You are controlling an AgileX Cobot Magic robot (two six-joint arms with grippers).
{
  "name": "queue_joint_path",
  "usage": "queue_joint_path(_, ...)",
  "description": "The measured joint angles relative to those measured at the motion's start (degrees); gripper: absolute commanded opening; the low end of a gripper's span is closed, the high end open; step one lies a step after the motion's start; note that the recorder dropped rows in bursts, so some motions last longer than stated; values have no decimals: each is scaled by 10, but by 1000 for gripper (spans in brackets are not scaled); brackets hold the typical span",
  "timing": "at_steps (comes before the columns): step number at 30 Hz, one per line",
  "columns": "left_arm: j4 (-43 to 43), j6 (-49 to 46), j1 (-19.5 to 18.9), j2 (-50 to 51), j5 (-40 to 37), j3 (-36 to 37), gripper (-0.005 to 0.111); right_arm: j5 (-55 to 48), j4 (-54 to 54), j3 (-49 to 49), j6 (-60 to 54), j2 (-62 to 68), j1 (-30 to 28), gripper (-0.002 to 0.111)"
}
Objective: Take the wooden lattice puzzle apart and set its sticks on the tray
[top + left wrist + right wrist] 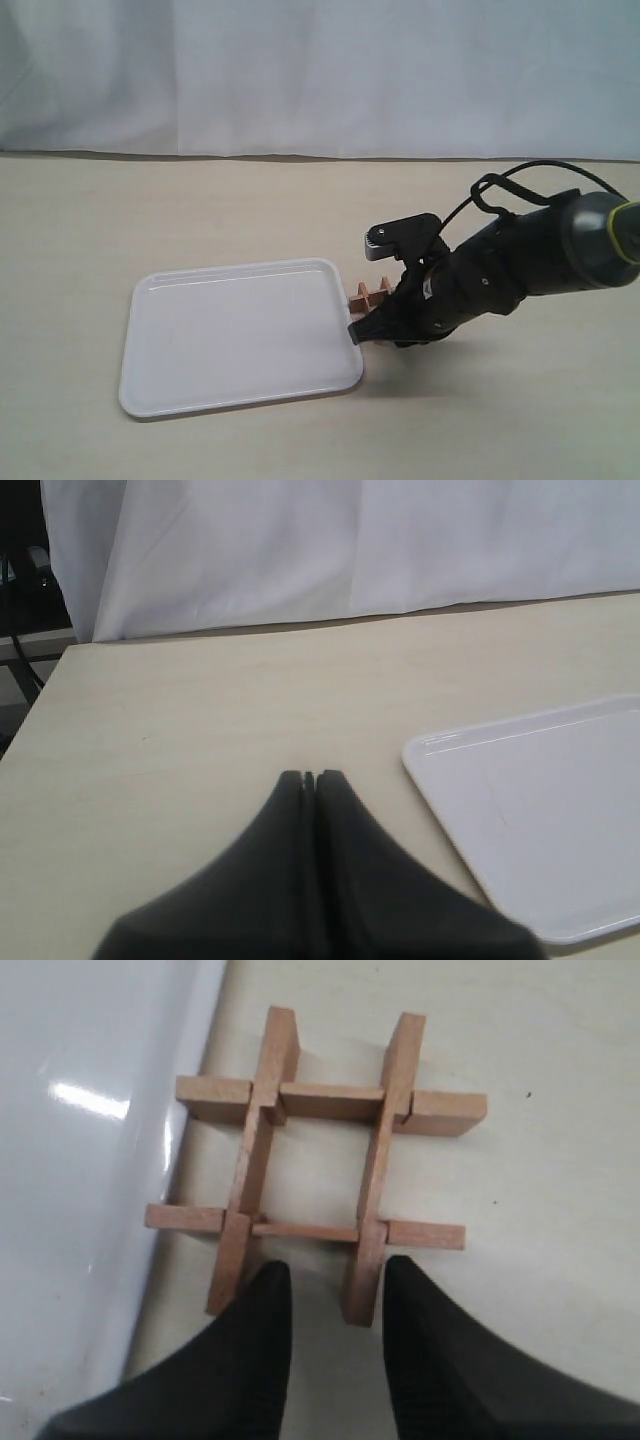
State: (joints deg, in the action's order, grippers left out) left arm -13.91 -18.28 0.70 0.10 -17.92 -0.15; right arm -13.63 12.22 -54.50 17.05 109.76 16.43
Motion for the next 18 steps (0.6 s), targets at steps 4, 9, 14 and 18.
queue_joint_path(4, 0, 0, 0, 0, 0, 0, 0, 5, 2, 0, 1, 0, -2, 5)
queue_joint_path(9, 0, 0, 0, 0, 0, 0, 0, 5, 2, 0, 1, 0, -2, 5)
queue_joint_path(14, 0, 0, 0, 0, 0, 0, 0, 3, 2, 0, 1, -1, -2, 5)
queue_joint_path(18, 0, 0, 0, 0, 0, 0, 0, -1, 2, 0, 2, -24, -2, 5)
